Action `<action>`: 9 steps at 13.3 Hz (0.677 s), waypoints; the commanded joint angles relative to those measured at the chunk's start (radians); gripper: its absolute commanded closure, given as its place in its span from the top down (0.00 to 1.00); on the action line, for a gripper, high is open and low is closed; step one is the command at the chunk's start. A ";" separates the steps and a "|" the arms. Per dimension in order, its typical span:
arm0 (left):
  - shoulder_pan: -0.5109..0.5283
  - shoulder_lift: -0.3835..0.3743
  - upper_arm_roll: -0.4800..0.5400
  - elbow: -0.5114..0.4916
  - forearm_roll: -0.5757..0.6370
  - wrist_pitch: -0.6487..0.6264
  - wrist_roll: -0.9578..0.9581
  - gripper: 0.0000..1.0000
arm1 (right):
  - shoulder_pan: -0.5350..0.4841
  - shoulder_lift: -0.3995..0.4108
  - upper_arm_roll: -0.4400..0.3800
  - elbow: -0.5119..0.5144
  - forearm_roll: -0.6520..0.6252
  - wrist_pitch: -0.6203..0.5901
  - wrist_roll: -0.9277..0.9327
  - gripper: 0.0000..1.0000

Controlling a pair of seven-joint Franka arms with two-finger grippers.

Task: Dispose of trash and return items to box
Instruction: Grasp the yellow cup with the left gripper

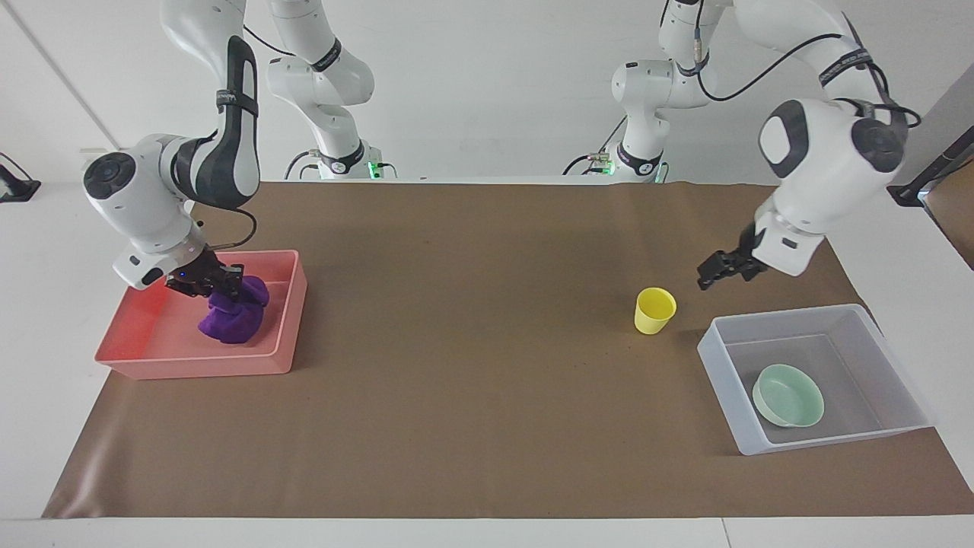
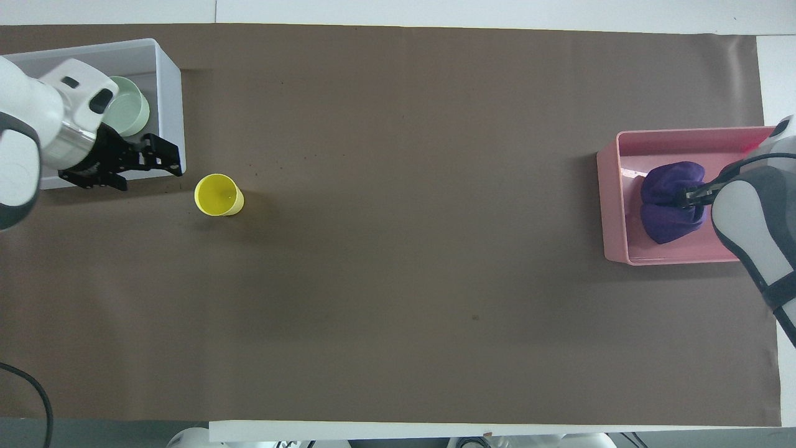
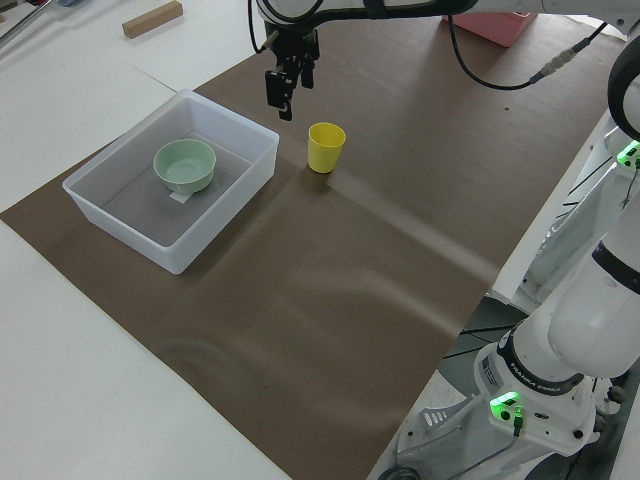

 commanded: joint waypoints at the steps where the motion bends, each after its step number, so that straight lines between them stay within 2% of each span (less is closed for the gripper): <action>1: -0.049 -0.109 0.013 -0.304 0.003 0.309 -0.066 1.00 | 0.001 -0.013 0.012 0.007 -0.011 -0.007 -0.001 1.00; 2: -0.054 -0.100 0.013 -0.338 0.003 0.379 -0.083 0.95 | 0.004 -0.014 0.020 0.024 -0.005 -0.016 0.001 1.00; 3: -0.046 -0.081 0.013 -0.351 0.001 0.412 -0.088 0.83 | 0.030 -0.014 0.020 0.041 0.004 -0.022 -0.001 1.00; 4: -0.045 -0.052 0.013 -0.360 0.001 0.451 -0.088 0.66 | 0.059 -0.013 0.020 0.061 0.007 -0.033 0.001 1.00; 5: -0.039 -0.043 0.015 -0.369 0.001 0.502 -0.080 0.34 | 0.096 -0.002 0.020 0.090 0.007 -0.045 0.022 1.00; 6: -0.025 -0.041 0.015 -0.378 0.003 0.516 -0.073 0.13 | 0.136 0.004 0.020 0.105 0.007 -0.066 0.078 1.00; 7: -0.019 -0.041 0.015 -0.379 0.001 0.516 -0.071 0.03 | 0.158 0.006 0.021 0.127 0.007 -0.093 0.123 1.00; 9: -0.013 -0.038 0.017 -0.357 0.003 0.503 -0.073 0.00 | 0.204 0.030 0.020 0.209 0.018 -0.181 0.143 1.00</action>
